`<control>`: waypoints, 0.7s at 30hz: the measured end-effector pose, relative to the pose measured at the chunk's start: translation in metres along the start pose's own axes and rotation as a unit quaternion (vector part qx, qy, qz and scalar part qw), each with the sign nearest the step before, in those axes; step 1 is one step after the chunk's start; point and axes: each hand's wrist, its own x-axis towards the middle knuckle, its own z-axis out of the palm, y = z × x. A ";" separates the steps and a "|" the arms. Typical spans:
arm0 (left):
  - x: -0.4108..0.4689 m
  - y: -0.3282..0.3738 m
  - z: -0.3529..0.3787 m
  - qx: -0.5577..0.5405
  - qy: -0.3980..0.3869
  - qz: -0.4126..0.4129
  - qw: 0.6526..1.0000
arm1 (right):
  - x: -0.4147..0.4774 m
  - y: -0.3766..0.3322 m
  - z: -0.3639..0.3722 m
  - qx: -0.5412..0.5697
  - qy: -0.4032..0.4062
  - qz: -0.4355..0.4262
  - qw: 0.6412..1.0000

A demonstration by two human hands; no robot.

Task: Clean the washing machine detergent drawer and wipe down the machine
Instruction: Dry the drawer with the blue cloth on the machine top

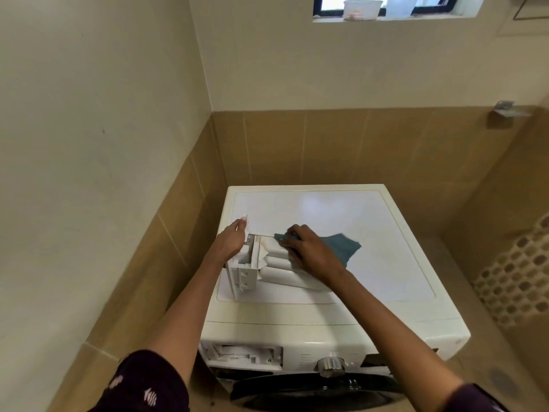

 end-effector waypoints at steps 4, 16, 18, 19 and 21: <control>0.001 -0.002 -0.001 -0.003 -0.013 0.001 1.000 | -0.004 0.006 -0.006 0.030 -0.012 -0.021 0.999; 0.004 -0.006 0.001 0.018 0.005 -0.027 0.999 | -0.061 0.061 -0.043 0.014 -0.019 0.091 0.996; 0.002 -0.006 0.002 -0.005 -0.003 -0.016 1.000 | -0.061 0.064 -0.048 -0.001 -0.033 0.111 0.993; 0.001 -0.006 0.002 -0.023 -0.009 -0.011 1.000 | -0.060 0.065 -0.050 -0.016 -0.039 0.122 0.992; -0.002 -0.003 0.002 -0.048 -0.017 -0.003 0.999 | -0.054 0.061 -0.056 -0.035 -0.014 0.150 0.988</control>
